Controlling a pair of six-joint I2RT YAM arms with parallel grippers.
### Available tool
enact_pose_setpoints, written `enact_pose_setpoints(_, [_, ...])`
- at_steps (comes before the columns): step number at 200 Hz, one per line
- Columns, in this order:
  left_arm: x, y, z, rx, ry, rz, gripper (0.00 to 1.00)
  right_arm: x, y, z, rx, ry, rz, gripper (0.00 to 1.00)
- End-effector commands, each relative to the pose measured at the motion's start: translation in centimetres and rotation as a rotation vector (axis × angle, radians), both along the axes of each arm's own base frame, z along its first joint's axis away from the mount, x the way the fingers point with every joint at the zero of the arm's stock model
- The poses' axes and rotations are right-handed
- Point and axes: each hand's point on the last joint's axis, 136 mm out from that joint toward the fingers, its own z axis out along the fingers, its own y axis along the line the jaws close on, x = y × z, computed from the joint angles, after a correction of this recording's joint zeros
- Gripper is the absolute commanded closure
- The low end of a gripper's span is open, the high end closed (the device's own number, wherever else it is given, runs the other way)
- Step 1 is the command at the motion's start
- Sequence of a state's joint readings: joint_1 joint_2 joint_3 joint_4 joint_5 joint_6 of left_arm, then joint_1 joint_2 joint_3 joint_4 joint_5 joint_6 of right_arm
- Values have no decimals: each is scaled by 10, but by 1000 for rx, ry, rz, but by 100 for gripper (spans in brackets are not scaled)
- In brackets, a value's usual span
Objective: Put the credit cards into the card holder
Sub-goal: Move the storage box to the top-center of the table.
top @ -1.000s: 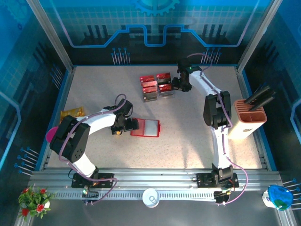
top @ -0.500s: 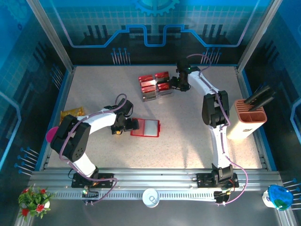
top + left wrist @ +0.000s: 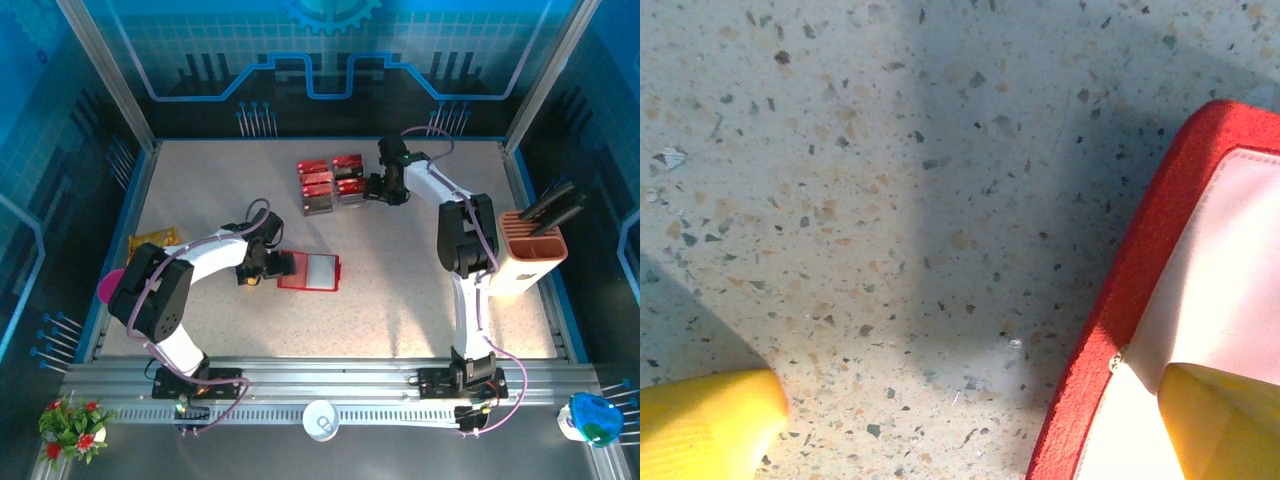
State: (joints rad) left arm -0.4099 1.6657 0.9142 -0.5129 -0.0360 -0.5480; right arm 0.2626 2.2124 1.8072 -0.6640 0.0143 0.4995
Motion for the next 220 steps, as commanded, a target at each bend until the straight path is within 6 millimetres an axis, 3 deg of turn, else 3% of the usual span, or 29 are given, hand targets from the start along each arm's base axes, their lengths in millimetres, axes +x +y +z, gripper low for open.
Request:
enact_pose_setpoints(1, [20, -25, -8, -121, -52, -34, 1, -12, 0, 39, 43, -56, -12, 48])
enact_pose_setpoints(43, [38, -37, 24, -197, -115, -3, 1, -44, 19, 54, 82, -63, 47, 49])
enact_pose_setpoints(69, [62, -39, 48, -243, -170, 32, 1, -58, 22, 60, 95, -66, 55, 49])
enact_pose_setpoints(104, [117, -27, 86, -305, -273, 113, 1, -74, 19, 70, 115, -62, 50, 49])
enact_pose_setpoints(128, [163, -13, 101, -340, -319, 198, 1, -88, 18, 71, 128, -53, 47, 49])
enact_pose_setpoints(160, [217, 10, 102, -370, -330, 371, 1, -106, 14, 75, 124, -47, 39, 49])
enact_pose_setpoints(183, [241, 25, 88, -369, -312, 505, 1, -120, 8, 82, 108, -45, 34, 49])
enact_pose_setpoints(220, [267, 20, 66, -392, -241, 604, 1, -137, -4, 94, 77, -53, 15, 49])
